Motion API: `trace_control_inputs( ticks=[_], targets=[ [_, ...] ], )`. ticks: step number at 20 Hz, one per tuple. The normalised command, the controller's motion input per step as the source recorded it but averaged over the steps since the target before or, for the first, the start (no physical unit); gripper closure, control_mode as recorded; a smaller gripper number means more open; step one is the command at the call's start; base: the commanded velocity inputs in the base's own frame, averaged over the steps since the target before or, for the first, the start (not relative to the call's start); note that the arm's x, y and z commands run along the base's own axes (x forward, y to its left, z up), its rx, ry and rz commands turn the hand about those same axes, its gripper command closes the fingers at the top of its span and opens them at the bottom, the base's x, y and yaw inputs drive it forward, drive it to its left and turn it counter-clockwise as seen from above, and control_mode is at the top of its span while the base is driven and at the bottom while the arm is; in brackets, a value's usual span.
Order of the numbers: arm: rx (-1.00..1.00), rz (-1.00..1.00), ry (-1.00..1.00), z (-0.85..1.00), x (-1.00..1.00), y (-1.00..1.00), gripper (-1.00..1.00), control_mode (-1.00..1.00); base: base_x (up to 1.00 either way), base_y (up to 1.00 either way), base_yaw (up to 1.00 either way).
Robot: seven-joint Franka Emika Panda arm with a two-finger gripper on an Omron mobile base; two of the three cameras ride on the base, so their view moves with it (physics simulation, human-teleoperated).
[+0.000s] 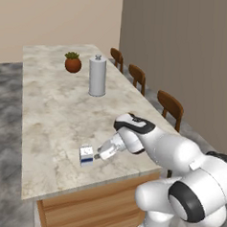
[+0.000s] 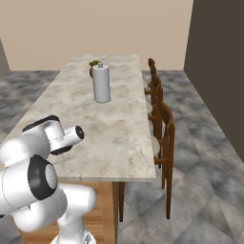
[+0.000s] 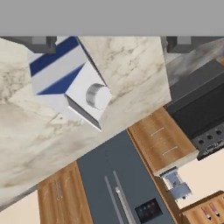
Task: Pick the bottled drink, milk, bottled drink from the counter and place them in the open cabinet.
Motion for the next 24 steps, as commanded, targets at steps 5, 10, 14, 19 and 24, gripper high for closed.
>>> trace_control_inputs(
  ticks=[5, 10, 14, 19, 24],
  targets=[
    [-0.07, -0.06, 0.0, -0.04, 0.15, 0.32, -1.0, -1.0, 0.0, 0.0, 0.0],
    [-0.07, -0.08, 0.0, -0.08, 0.12, 0.11, -1.0, -1.0, 0.0, 0.0, 0.0],
    [-0.03, -0.07, 0.0, -0.04, 0.04, 0.01, -1.0, -1.0, 0.0, 0.0, 0.0],
    [0.0, -0.01, -0.02, 0.09, 0.0, 0.0, -1.0, -1.0, 0.0, 0.0, 0.0],
    [0.0, -0.09, -0.13, 0.58, -0.11, 0.0, -1.0, -1.0, 0.0, 0.0, 0.0]
  ],
)
